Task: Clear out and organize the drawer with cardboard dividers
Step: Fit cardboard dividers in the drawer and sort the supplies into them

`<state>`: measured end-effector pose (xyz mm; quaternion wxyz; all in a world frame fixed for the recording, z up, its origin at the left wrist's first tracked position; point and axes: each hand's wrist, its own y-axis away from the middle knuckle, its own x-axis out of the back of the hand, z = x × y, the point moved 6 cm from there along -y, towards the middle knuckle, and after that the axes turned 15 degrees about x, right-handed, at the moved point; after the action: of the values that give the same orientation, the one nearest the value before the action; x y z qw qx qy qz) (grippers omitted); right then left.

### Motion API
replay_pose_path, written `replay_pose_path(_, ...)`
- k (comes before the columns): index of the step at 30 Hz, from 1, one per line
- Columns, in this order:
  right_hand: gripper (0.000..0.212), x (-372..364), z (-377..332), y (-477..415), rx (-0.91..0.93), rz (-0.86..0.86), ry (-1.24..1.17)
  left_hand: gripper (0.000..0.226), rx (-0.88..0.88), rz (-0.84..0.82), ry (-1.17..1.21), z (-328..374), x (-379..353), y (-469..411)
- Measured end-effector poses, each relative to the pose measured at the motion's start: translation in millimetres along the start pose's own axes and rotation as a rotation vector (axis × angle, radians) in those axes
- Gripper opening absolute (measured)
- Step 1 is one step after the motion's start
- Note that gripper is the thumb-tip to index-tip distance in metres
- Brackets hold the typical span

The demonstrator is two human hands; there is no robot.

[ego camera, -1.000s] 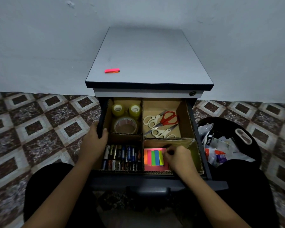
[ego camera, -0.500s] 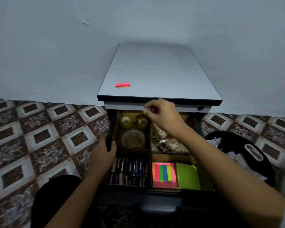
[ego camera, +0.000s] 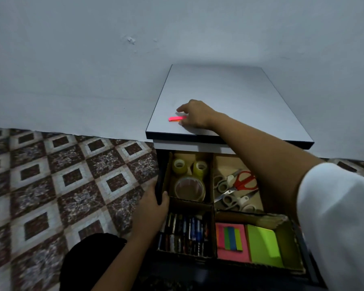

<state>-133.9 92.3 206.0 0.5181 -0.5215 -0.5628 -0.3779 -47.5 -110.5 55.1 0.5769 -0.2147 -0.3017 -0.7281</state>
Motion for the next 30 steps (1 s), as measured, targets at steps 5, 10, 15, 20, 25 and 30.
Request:
replay_pose_path(5,0.029,1.9,-5.6,-13.2,0.037,-0.054,0.011,0.045,-0.003,-0.003,-0.003,-0.9,-1.0,-1.3)
replay_pose_path(10,0.025,1.5,-6.1,-14.5,0.032,-0.001,0.034,0.045,-0.004,-0.002,0.0,-0.7,-0.8,-1.5)
replay_pose_path(15,0.026,0.8,-2.5,-10.7,0.01,0.051,0.022,0.045,-0.007,-0.016,0.005,-1.1,-1.0,-1.6)
replay_pose_path(20,0.03,4.5,4.9,-3.1,-0.021,0.116,-0.045,0.045,-0.008,-0.019,0.02,-1.8,-1.4,-1.7)
replay_pose_path(25,0.031,14.5,8.7,14.9,-0.043,0.184,-0.129,0.045,-0.009,-0.021,0.022,-2.7,-1.4,-2.3)
replay_pose_path(30,0.027,27.1,5.5,50.5,-0.059,0.24,-0.206,0.045,0.001,-0.037,0.028,-3.3,-1.6,-1.9)
